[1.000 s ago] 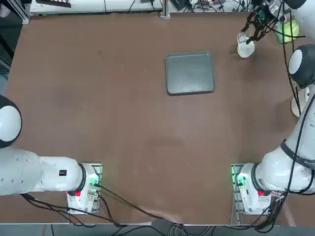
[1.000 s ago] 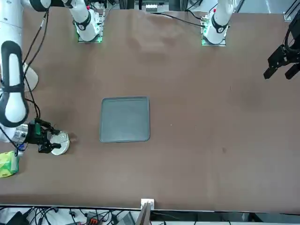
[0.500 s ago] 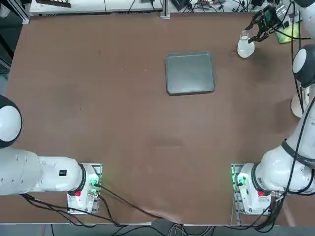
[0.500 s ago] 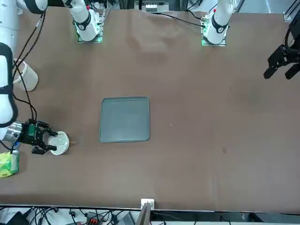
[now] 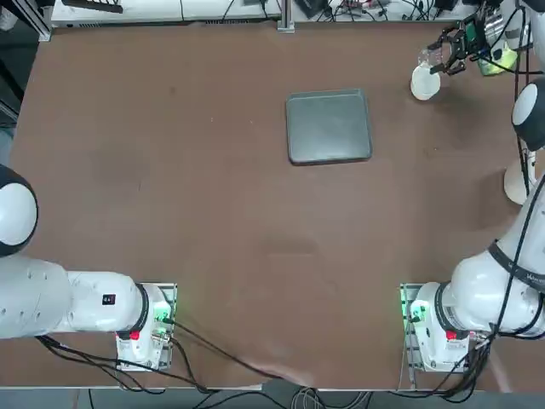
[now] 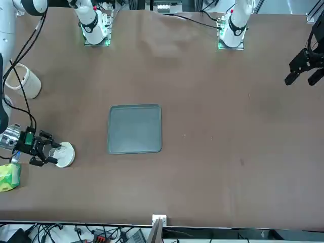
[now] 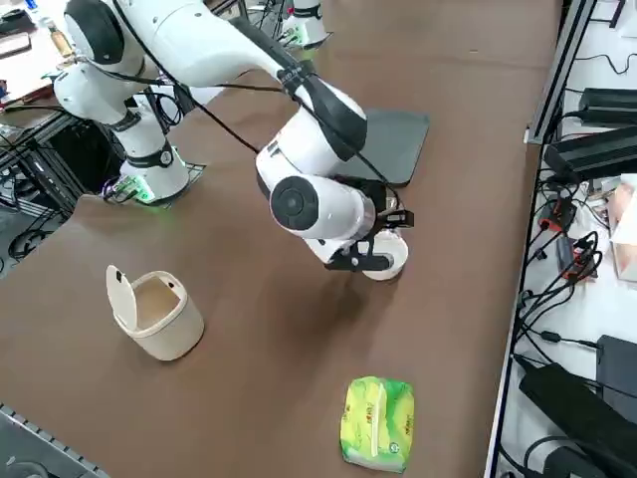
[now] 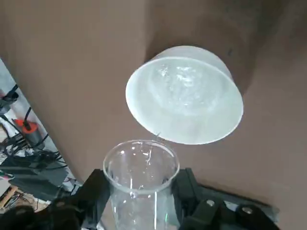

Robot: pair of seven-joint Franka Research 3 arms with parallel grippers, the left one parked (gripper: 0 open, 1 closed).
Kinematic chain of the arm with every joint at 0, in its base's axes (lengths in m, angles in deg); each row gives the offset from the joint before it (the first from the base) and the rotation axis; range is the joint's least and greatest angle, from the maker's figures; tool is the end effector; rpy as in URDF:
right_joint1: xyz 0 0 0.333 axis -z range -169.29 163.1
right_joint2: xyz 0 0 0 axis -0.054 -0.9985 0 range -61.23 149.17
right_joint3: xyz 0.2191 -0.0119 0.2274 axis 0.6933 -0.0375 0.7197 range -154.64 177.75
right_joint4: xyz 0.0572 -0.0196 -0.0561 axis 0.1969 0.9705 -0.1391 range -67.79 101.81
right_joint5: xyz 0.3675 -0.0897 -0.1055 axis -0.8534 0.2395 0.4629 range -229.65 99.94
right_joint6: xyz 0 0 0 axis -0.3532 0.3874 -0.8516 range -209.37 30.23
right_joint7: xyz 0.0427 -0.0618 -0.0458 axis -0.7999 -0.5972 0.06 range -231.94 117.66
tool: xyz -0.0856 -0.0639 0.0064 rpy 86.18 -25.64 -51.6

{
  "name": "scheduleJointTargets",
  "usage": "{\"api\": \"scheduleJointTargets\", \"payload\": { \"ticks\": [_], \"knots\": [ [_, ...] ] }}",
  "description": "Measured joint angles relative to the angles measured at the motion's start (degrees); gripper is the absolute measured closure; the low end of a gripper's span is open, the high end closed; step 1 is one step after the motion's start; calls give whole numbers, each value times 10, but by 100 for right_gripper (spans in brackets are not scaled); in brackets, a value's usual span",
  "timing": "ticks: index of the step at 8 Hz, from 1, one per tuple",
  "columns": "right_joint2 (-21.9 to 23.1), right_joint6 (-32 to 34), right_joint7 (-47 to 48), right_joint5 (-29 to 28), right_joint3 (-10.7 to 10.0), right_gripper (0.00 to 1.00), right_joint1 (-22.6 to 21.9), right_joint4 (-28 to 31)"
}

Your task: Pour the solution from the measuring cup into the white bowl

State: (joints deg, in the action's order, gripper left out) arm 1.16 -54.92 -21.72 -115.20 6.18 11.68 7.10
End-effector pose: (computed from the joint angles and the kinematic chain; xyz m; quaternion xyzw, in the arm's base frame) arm 0.6905 -0.1826 0.2539 -0.7199 0.5909 0.1529 0.3304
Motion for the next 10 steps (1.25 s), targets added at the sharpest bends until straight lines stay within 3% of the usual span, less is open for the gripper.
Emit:
{"api": "scheduleJointTargets", "payload": {
  "ticks": [2, 3, 7, 10],
  "knots": [
    [0, 0, -7, 4, 0, 26, 4, 0],
    [1, 0, -10, 32, 1, 26, 3, -2],
    [9, -1, 53, 288, 6, 26, -20, -52],
    [37, 24, 230, 527, 9, 26, -99, -60]
  ]
}}
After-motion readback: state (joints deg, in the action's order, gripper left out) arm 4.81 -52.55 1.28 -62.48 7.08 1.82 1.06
